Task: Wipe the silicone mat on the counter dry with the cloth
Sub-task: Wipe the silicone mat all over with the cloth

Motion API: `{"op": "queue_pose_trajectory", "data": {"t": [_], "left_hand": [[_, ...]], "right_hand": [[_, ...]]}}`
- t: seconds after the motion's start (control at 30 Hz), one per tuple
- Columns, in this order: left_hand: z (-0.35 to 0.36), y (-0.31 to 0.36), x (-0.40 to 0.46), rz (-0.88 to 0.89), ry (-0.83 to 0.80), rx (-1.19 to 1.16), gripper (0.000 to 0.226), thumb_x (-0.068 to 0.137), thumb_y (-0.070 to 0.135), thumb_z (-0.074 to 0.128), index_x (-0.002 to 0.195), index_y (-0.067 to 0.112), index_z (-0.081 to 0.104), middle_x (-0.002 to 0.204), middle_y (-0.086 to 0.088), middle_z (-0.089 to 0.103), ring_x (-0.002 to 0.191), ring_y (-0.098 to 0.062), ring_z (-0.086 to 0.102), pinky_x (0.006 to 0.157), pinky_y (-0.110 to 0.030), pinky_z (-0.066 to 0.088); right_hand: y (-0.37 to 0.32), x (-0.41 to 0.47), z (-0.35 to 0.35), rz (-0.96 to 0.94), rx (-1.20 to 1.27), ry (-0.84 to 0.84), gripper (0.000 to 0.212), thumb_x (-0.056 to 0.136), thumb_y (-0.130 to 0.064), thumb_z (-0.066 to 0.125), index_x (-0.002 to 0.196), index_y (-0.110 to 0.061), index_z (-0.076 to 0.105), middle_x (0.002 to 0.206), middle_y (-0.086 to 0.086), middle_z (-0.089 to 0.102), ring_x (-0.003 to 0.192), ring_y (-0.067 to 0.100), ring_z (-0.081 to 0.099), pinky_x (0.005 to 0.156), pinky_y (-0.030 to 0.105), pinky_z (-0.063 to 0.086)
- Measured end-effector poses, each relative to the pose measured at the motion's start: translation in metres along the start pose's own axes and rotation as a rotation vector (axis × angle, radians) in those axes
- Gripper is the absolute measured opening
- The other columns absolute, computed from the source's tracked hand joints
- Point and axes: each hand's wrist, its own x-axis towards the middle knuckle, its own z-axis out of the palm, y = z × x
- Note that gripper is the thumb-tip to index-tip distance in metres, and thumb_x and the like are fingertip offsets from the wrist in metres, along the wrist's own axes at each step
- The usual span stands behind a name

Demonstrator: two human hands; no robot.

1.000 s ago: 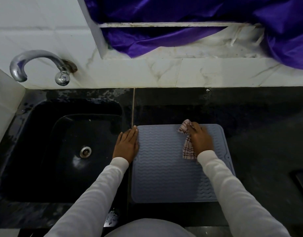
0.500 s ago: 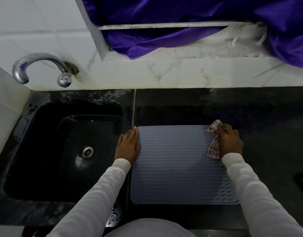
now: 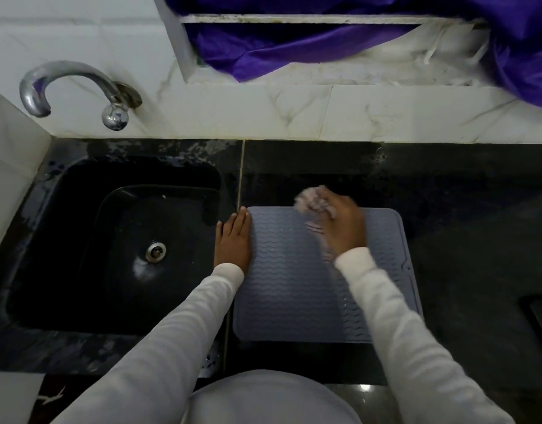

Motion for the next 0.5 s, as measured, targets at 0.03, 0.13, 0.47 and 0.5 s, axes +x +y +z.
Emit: {"op": "queue_pose_trajectory", "data": {"t": [0.03,0.13,0.47,0.5], "left_hand": [[0.0,-0.001,0.001,0.001,-0.006,-0.012,0.061,0.101,0.015,0.036,0.156,0.019,0.01,0.163,0.005,0.007,0.149,-0.02,0.011,0.122,-0.046,0.005],[0.0,-0.003,0.001,0.005,-0.006,-0.031,0.06,0.099,0.027,0.045,0.154,0.019,0.023,0.161,0.003,0.02,0.147,-0.022,0.019,0.121,-0.045,0.006],[-0.001,-0.008,-0.004,0.047,0.021,-0.01,0.066,0.096,0.037,0.05,0.154,0.019,0.024,0.161,0.002,0.021,0.145,-0.022,0.023,0.121,-0.046,0.011],[-0.001,-0.008,-0.003,0.055,0.005,-0.005,0.068,0.096,0.037,0.049,0.155,0.02,0.019,0.162,0.003,0.015,0.146,-0.021,0.02,0.121,-0.047,0.011]], "right_hand": [[-0.021,-0.002,0.017,0.0,0.014,-0.038,0.049,0.084,-0.009,0.058,0.13,-0.026,0.059,0.113,0.01,0.06,0.092,0.028,0.062,0.082,0.034,0.052],[-0.07,-0.011,0.07,0.016,-0.057,-0.225,0.051,0.09,-0.014,0.052,0.137,-0.031,0.05,0.125,0.007,0.048,0.1,0.028,0.059,0.081,0.038,0.052],[-0.057,-0.03,0.101,-0.1,-0.357,-0.45,0.059,0.095,-0.028,0.053,0.148,-0.034,0.027,0.156,0.007,0.018,0.134,0.031,0.034,0.101,0.046,0.041],[-0.051,-0.029,0.096,-0.105,-0.365,-0.461,0.058,0.095,-0.029,0.052,0.147,-0.034,0.027,0.156,0.006,0.019,0.134,0.031,0.034,0.101,0.047,0.04]]}}
